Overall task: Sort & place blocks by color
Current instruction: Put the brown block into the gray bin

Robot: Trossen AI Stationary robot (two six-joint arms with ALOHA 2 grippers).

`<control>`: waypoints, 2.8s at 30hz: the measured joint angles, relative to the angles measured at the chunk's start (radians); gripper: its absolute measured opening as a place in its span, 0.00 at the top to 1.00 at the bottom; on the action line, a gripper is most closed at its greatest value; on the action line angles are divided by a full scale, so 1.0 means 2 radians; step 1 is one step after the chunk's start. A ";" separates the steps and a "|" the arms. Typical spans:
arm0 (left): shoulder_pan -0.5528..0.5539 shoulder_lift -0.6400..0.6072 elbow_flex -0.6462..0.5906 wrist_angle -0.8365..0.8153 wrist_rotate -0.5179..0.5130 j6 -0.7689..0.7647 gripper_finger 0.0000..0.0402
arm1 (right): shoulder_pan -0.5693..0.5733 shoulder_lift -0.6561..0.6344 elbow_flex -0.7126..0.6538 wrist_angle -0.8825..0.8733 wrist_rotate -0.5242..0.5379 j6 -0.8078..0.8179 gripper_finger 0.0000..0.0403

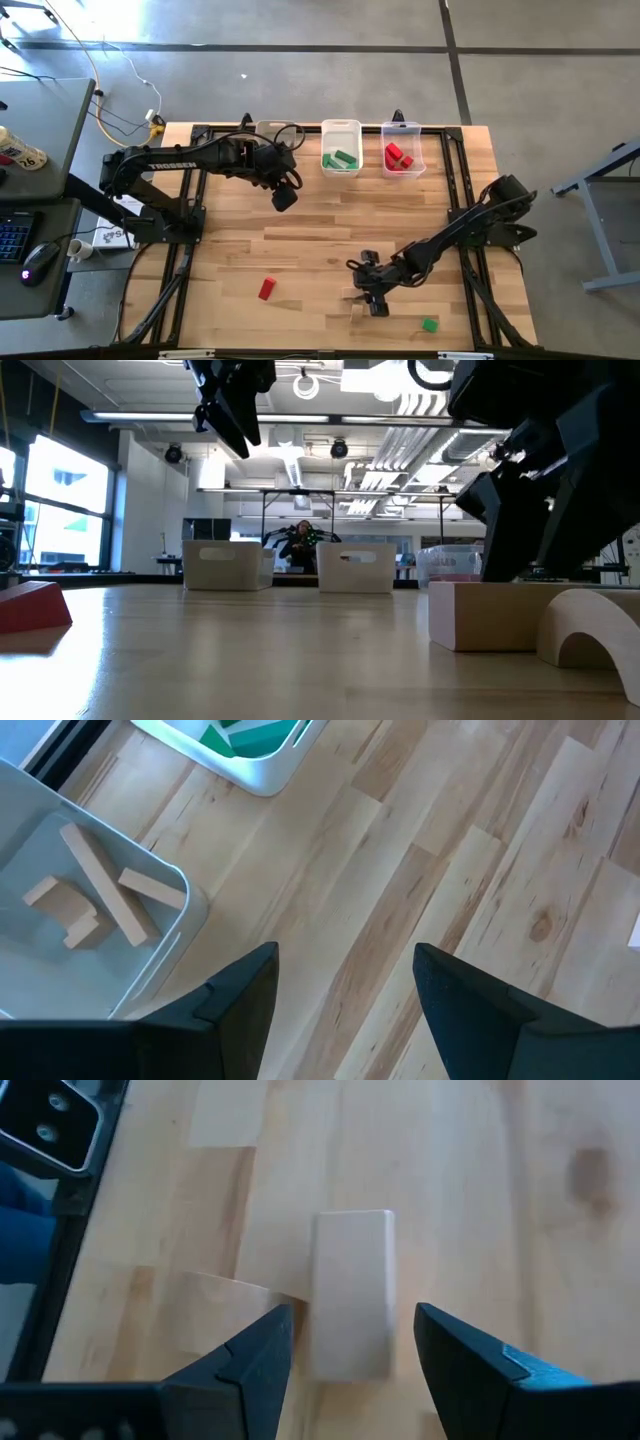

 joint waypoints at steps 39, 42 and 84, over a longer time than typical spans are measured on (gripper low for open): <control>0.000 0.000 0.000 0.002 -0.001 0.014 0.46 | -0.047 0.008 0.000 0.030 0.017 0.045 0.75; 0.000 0.000 0.000 0.003 -0.001 0.014 0.46 | -0.060 -0.001 0.000 0.022 0.026 0.028 0.75; -0.003 0.000 0.000 0.203 0.058 0.184 0.46 | -0.331 -0.217 0.000 0.027 -0.044 -0.189 0.75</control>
